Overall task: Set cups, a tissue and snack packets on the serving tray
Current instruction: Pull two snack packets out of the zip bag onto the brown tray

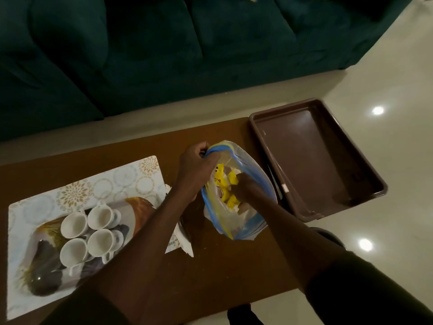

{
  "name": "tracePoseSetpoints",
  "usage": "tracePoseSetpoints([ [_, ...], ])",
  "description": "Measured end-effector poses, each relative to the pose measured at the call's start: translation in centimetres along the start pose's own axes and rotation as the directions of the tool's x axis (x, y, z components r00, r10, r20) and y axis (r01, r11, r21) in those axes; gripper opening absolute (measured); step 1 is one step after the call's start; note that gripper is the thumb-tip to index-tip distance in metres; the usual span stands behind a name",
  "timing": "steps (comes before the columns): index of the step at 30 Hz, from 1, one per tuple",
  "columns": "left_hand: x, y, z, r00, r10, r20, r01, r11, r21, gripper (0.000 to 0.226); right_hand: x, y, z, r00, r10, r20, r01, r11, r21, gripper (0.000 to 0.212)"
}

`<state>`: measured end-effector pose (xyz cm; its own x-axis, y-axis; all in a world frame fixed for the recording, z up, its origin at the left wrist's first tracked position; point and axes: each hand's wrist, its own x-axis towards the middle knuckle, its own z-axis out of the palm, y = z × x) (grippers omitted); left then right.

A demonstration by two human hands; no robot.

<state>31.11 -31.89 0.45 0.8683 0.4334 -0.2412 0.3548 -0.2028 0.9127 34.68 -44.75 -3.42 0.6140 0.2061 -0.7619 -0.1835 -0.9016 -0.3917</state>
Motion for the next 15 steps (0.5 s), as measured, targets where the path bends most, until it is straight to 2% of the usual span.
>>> tracePoseSetpoints([
  [2, 0.2, 0.4, 0.5, 1.000, 0.004, -0.016, -0.003, 1.000, 0.021, 0.022, -1.1, -0.3, -0.9, 0.991, -0.101, -0.085, 0.087, 0.984, -0.158, 0.035],
  [4, 0.3, 0.8, 1.2, 1.000, 0.008, -0.027, -0.007, 1.000, 0.029, 0.023, -2.8, -1.4, -1.8, 0.967, -0.211, -0.145, 0.173, 0.956, -0.237, 0.030],
  [7, 0.5, 1.4, 2.0, 0.997, 0.039, -0.067, -0.032, 0.995, 0.097, 0.021, -5.1, -2.9, -3.6, 0.920, -0.356, -0.162, 0.277, 0.886, -0.373, 0.028],
  [8, 0.6, 1.6, 2.0, 0.995, 0.047, -0.093, -0.036, 0.993, 0.116, 0.022, -5.9, -3.1, -4.3, 0.900, -0.392, -0.191, 0.304, 0.878, -0.369, 0.027],
  [9, 0.8, 1.7, 2.0, 0.991, 0.047, -0.124, -0.033, 0.993, 0.117, 0.025, -6.7, -3.1, -5.1, 0.863, -0.428, -0.267, 0.335, 0.882, -0.331, 0.025],
  [11, 1.2, 2.0, 1.8, 0.983, 0.039, -0.178, -0.020, 0.994, 0.105, 0.027, -7.9, -2.6, -7.0, 0.724, -0.458, -0.516, 0.424, 0.885, -0.192, 0.020],
  [13, 1.3, 2.5, 1.9, 0.984, 0.022, -0.176, -0.010, 0.998, 0.067, 0.023, -8.2, -1.5, -8.6, 0.624, -0.332, -0.707, 0.482, 0.876, 0.013, 0.018],
  [14, 1.3, 2.6, 2.1, 0.988, 0.011, -0.156, -0.005, 0.999, 0.040, 0.022, -8.0, -1.0, -9.0, 0.631, -0.240, -0.738, 0.497, 0.855, 0.147, 0.021],
  [15, 1.2, 2.8, 2.3, 0.990, 0.005, -0.143, -0.002, 1.000, 0.027, 0.021, -7.8, -0.6, -9.2, 0.672, -0.164, -0.722, 0.519, 0.799, 0.302, 0.026],
])
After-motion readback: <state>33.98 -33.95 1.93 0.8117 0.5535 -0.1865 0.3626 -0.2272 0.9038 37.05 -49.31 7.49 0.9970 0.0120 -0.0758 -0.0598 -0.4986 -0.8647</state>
